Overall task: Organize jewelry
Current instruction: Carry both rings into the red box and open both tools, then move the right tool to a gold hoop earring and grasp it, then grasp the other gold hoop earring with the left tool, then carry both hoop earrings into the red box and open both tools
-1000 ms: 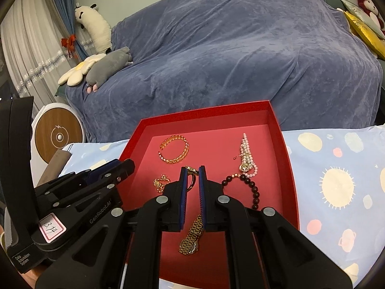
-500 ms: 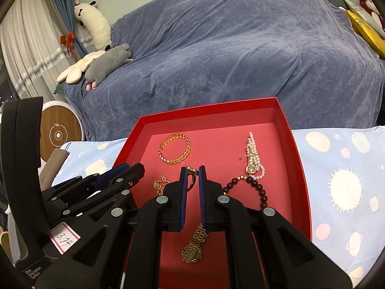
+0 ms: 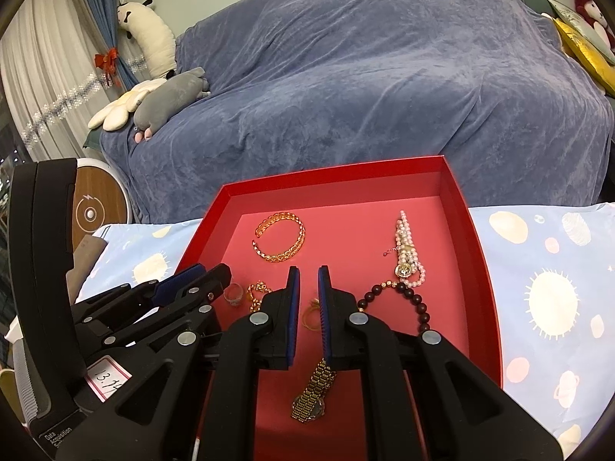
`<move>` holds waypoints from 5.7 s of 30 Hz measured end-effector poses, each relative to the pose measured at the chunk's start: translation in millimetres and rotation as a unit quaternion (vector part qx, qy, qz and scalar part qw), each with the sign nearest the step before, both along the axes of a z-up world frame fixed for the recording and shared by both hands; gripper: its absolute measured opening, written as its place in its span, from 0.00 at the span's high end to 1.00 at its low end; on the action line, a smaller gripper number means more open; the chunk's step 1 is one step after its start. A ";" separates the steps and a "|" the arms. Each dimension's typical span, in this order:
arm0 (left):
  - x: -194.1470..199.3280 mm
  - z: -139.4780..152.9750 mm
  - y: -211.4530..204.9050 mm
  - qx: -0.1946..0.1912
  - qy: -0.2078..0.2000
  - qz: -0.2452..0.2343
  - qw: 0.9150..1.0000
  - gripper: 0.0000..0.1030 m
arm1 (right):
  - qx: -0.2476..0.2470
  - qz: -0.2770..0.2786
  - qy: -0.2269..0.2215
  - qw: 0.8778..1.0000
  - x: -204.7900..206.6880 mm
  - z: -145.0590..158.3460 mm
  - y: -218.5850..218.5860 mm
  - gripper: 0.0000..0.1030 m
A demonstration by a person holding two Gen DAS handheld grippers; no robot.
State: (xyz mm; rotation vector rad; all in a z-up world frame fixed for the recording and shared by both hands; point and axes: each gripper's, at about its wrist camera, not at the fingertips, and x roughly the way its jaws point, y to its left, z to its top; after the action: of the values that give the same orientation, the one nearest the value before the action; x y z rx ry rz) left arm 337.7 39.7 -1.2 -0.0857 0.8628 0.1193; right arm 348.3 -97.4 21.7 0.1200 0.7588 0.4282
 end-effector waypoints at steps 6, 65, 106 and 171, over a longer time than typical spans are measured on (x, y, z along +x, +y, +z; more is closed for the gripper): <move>-2.2 7.8 -2.1 0.008 -0.010 0.004 1.000 0.66 | 0.003 -0.003 -0.003 1.000 -1.8 5.0 -3.0 0.90; -210.5 19.3 -58.0 0.031 -0.005 -0.029 0.999 0.30 | -0.020 -0.091 0.040 0.995 -211.2 -1.1 -176.1 0.55; -186.1 -10.5 -122.2 -0.015 0.023 -0.110 0.994 0.29 | -0.090 -0.066 0.053 0.992 -186.8 -52.6 -163.6 0.84; -162.1 -1.5 -127.5 -0.032 0.001 -0.140 0.990 0.90 | -0.035 -0.063 0.035 0.997 -191.9 -11.3 -155.9 0.84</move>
State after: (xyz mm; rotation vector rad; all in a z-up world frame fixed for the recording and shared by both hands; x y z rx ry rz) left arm 175.6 -87.8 -2.7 -0.0244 0.8727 -0.1722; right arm 156.5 -253.3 10.4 0.1175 0.8285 0.2780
